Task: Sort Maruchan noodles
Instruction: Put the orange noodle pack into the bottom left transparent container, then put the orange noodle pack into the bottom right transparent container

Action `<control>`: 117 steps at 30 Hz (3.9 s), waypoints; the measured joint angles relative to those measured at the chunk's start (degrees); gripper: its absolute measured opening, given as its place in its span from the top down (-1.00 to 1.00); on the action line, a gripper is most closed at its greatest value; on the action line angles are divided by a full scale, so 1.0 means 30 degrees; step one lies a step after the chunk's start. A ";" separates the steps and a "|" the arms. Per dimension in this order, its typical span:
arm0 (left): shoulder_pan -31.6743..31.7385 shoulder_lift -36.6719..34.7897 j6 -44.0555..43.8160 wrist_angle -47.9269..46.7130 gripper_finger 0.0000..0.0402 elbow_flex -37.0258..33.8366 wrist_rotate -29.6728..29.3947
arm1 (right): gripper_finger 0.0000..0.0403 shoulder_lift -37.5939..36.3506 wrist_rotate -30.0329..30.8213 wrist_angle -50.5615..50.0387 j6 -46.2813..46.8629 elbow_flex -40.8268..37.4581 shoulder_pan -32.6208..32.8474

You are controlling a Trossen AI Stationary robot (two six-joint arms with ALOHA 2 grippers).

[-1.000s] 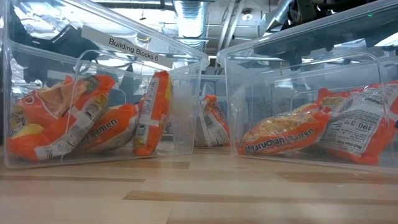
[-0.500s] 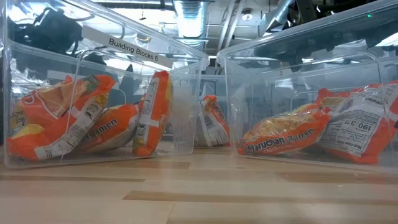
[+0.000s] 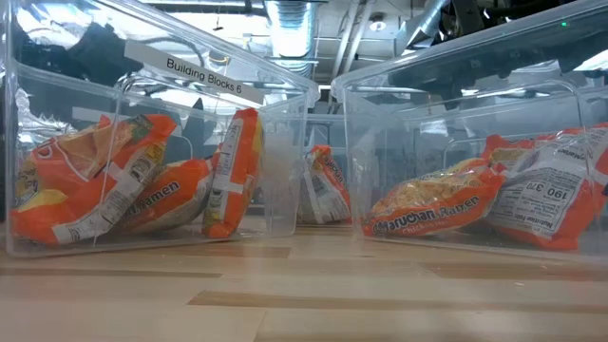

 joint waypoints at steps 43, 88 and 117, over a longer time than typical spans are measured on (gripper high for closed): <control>-0.1919 -0.4473 0.1901 -0.1866 1.00 0.1304 -0.3644 | 0.83 0.0000 0.0003 -0.0044 -0.0046 0.0000 0.0007; -1.6056 0.0161 0.8766 -0.1039 0.75 0.6896 -1.2189 | 0.83 0.0000 -0.0001 -0.0044 -0.0066 0.0000 0.0005; -1.5604 -0.1956 0.8088 -0.1934 0.01 0.6032 -1.5365 | 0.67 0.0016 -0.4546 -0.1951 0.0328 0.5193 0.4829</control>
